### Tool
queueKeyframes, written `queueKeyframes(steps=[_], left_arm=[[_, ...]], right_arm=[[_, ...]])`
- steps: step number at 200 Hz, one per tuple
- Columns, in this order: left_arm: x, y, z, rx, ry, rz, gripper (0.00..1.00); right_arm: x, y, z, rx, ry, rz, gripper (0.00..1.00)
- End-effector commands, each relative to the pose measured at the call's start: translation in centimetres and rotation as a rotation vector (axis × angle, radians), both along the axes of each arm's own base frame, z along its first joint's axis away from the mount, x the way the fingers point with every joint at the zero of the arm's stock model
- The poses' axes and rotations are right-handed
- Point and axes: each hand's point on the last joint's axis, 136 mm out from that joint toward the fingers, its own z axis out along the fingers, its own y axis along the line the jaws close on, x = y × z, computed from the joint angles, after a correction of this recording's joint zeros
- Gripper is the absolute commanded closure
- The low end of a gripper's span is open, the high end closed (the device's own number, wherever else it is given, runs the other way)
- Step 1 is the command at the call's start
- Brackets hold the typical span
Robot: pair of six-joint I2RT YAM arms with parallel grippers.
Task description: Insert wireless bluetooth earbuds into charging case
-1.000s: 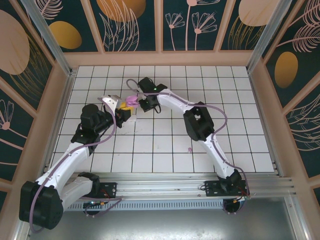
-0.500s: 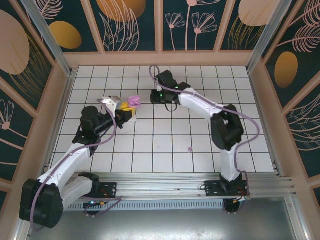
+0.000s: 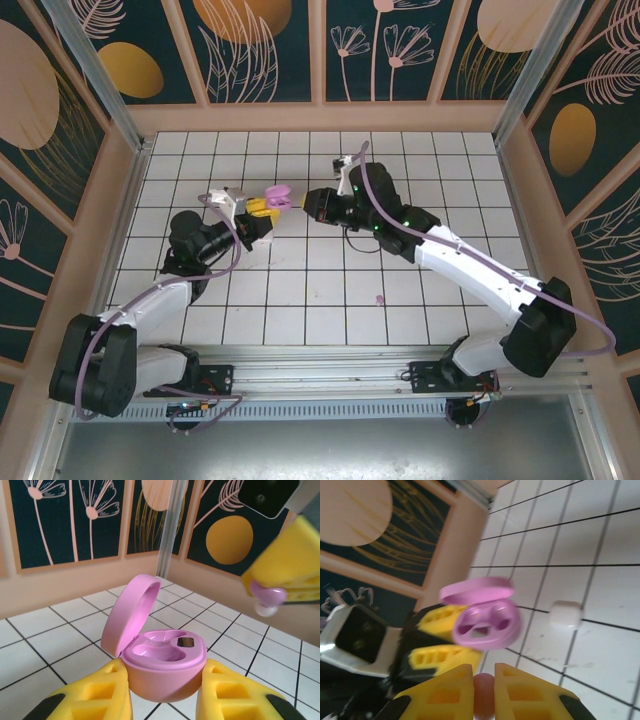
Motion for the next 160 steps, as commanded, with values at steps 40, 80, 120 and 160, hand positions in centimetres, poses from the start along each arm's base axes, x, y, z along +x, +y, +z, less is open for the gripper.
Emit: queueKeyframes(steps=[40,80,120,160], left_arm=[[-2.1,-1.1,1.8,-0.047,-0.143,-0.072,1.0],[-2.6,-1.4,1.6,-0.037,-0.159,-0.083,1.0],[-2.8,-1.6,1.7,-0.039,-0.16,-0.09,1.0],[-2.8,-1.7,2.0,-0.044,-0.163,-0.095,1.0]], right_arm=[[-1.0,3.2,3.9,0.132,-0.031,0.042,0.87],[-0.8,3.6,3.9,0.155,-0.033,0.029,0.87],[-0.7,4.0,3.5,0.153,-0.025,0.031,0.87],[-0.5,4.7,2.6,0.129,-0.021,0.043,0.87]])
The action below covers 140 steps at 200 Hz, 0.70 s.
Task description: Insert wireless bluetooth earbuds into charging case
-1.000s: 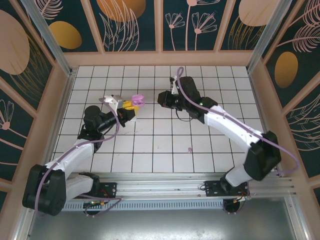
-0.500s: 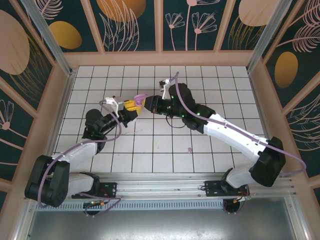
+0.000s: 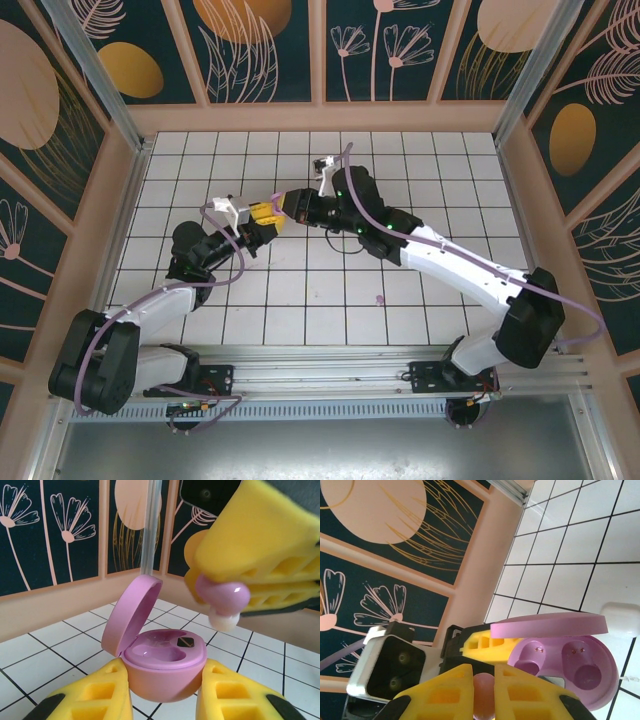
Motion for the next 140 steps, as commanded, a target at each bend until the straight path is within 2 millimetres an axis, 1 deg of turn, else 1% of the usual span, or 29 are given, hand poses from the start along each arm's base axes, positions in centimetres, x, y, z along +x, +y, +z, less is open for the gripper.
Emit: queueKeyframes(steps=[1,30,91,122,140], left_arm=[[-0.8,-0.4,1.4,-0.013,-0.068,-0.031,1.0],[-1.0,-0.5,1.6,-0.019,-0.069,-0.041,1.0],[-1.3,-0.6,1.4,-0.018,-0.065,-0.053,1.0],[-1.4,-0.6,1.7,-0.021,-0.074,-0.053,1.0],[-1.4,-0.6,1.9,-0.02,-0.079,-0.046,1.0]], right_arm=[[0.4,0.9,1.3,0.034,-0.03,-0.004,0.87],[0.8,1.3,0.7,0.022,-0.027,-0.007,0.88],[1.4,1.3,0.9,0.019,-0.042,-0.032,0.88],[1.6,1.3,0.1,-0.018,-0.04,-0.041,0.87],[1.3,1.5,-0.3,-0.035,-0.034,-0.035,0.87]])
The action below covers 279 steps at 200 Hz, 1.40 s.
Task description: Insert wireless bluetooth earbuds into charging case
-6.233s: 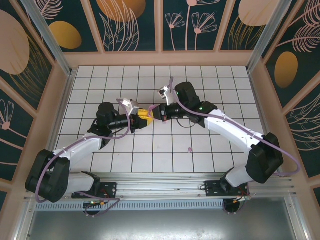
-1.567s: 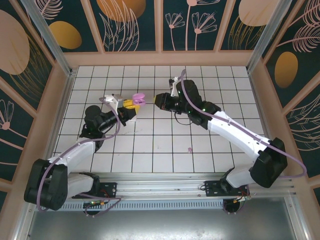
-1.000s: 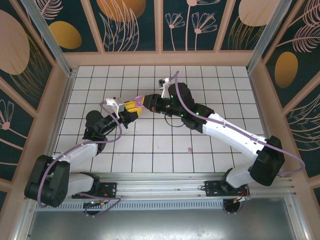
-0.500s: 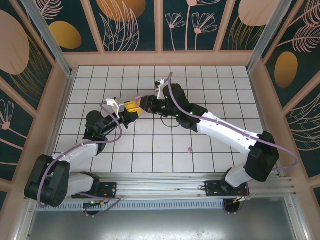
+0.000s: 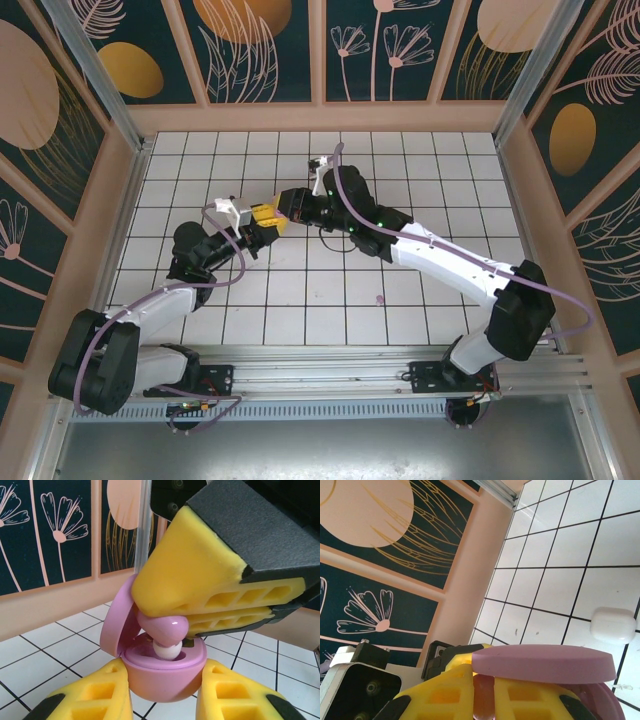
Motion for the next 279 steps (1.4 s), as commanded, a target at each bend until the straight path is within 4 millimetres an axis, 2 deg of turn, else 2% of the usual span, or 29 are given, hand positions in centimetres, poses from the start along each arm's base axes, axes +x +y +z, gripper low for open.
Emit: queueKeyframes(steps=[1,66,115,231,279], left_arm=[[-0.9,-0.1,1.8,-0.021,-0.075,-0.019,1.0],[-0.7,0.2,2.4,-0.022,-0.093,0.011,1.0],[-0.7,0.3,2.6,-0.022,-0.099,0.015,1.0],[-1.0,0.3,2.5,-0.019,-0.093,0.009,1.0],[-1.1,0.3,2.3,-0.009,-0.093,0.011,1.0]], right_arm=[[0.1,0.6,0.7,-0.011,-0.027,-0.003,0.87],[-0.6,0.1,-1.0,-0.123,-0.016,-0.019,0.85],[-0.5,-0.5,-1.9,-0.179,-0.01,-0.05,0.84],[-0.1,-1.0,-2.6,-0.226,0.012,-0.083,0.72],[0.1,-1.2,-2.6,-0.246,0.01,-0.096,0.72]])
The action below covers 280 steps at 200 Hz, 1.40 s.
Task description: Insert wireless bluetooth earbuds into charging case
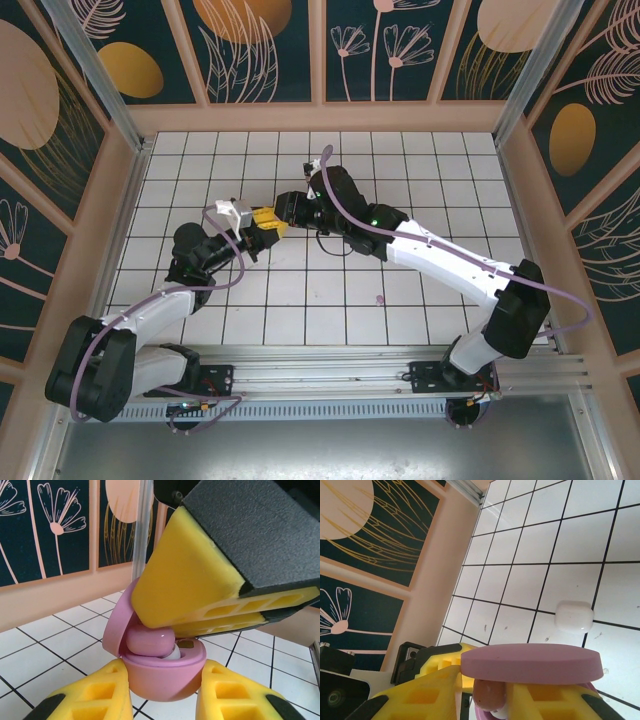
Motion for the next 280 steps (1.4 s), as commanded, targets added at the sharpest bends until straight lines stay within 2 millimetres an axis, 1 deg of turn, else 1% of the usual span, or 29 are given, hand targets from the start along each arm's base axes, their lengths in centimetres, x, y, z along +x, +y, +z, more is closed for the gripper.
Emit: queueKeyframes(steps=[1,35,79,109,138,152,181,193,226,251,266,280], left_arm=[[-0.5,0.3,2.5,-0.021,-0.116,0.012,1.0],[-0.5,0.4,2.4,-0.016,-0.117,0.02,1.0],[-0.5,0.4,2.2,-0.015,-0.114,0.019,1.0],[-0.5,0.4,2.2,-0.019,-0.112,0.017,1.0],[-0.5,0.4,2.2,-0.018,-0.11,0.018,1.0],[-0.5,0.4,2.1,-0.017,-0.108,0.02,1.0],[-0.2,0.4,2.0,-0.023,-0.09,0.027,1.0],[0.1,0.4,1.9,-0.028,-0.074,0.031,1.0],[0.7,0.1,1.5,-0.041,-0.025,0.023,1.0],[1.0,0.1,1.3,-0.047,-0.006,0.023,1.0],[1.1,0.0,1.3,-0.047,0.002,0.028,1.0],[1.3,0.1,1.3,-0.046,0.008,0.033,1.0]], right_arm=[[0.4,-0.6,-1.3,-0.082,0.011,-0.033,0.72],[0.0,-0.6,-0.6,-0.07,0.005,-0.027,0.72],[-0.2,-1.1,1.2,-0.059,-0.032,-0.053,0.67],[-0.2,-1.7,0.9,-0.078,-0.036,-0.074,0.66],[-0.3,-1.7,1.3,-0.07,-0.04,-0.073,0.65],[-0.3,-2.0,1.7,-0.07,-0.049,-0.081,0.65],[-0.6,-2.7,3.3,-0.053,-0.085,-0.083,0.64],[-0.7,-3.1,3.7,-0.053,-0.1,-0.081,0.63],[-0.9,-4.0,3.2,-0.083,-0.092,-0.073,0.62],[-1.2,-4.7,3.3,-0.098,-0.092,-0.064,0.61],[-1.3,-5.9,3.2,-0.117,-0.087,-0.086,0.61],[-1.2,-8.0,2.4,-0.143,-0.058,-0.132,0.61]])
